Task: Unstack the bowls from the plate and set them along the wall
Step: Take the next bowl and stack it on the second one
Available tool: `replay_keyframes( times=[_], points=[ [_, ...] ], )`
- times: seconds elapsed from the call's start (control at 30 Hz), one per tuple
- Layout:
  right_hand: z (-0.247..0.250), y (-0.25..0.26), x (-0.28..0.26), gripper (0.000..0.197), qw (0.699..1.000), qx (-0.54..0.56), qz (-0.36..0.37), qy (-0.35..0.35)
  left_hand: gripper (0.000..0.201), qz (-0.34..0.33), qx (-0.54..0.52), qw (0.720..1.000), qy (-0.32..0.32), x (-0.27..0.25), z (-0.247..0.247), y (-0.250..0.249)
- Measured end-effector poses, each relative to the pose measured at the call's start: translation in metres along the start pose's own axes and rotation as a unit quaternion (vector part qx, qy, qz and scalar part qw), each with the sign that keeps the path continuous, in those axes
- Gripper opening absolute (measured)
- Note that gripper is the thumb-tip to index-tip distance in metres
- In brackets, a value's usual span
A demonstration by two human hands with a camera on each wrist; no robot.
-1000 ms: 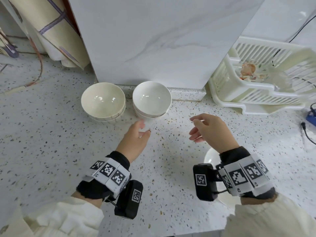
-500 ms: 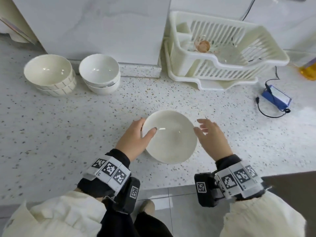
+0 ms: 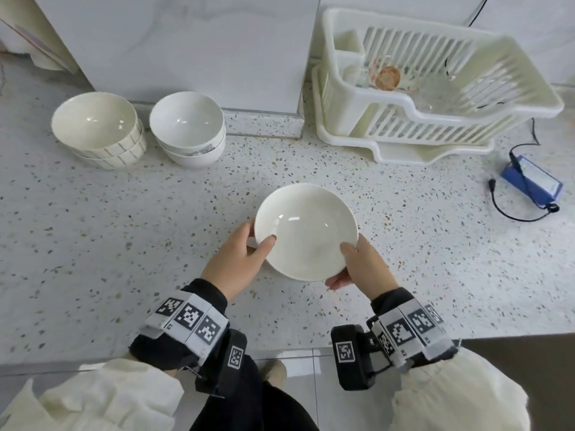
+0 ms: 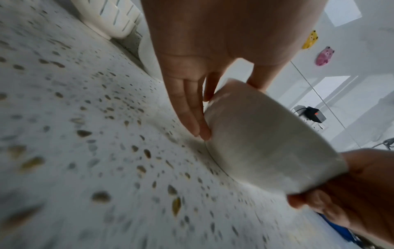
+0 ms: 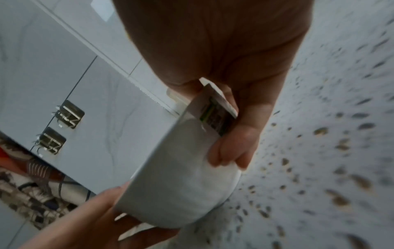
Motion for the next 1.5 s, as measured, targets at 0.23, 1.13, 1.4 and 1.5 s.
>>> replay_keyframes(
  times=[0.23,1.13,1.4,1.5],
  points=[
    [-0.021,0.035,0.029,0.039,0.985,0.172,0.001,0.007,0.060,-0.004,-0.088,0.996,0.003,0.033,0.024,-0.010],
    [-0.035,0.083,0.101,0.033,0.979,0.199,0.027,-0.033,0.067,-0.037,-0.136,0.990,0.031,0.120,0.059,-0.024],
    [-0.033,0.082,0.100,0.040,0.984,0.178,0.017,-0.027,0.061,-0.036,-0.085,0.996,0.020,0.117,0.065,-0.028],
    [-0.028,0.084,0.091,0.043,0.989,0.145,0.012,-0.014,0.054,-0.019,-0.032,0.999,0.020,0.108,0.071,-0.026]
  ],
)
Point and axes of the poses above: each hand's wrist, its own x-axis towards the middle knuckle, its own z-axis out of the back of the hand, y = z × x, the point moved 2 cm from there along x, towards the middle knuckle, and after that the axes turned 5 degrees about z, right-handed, at the moved point
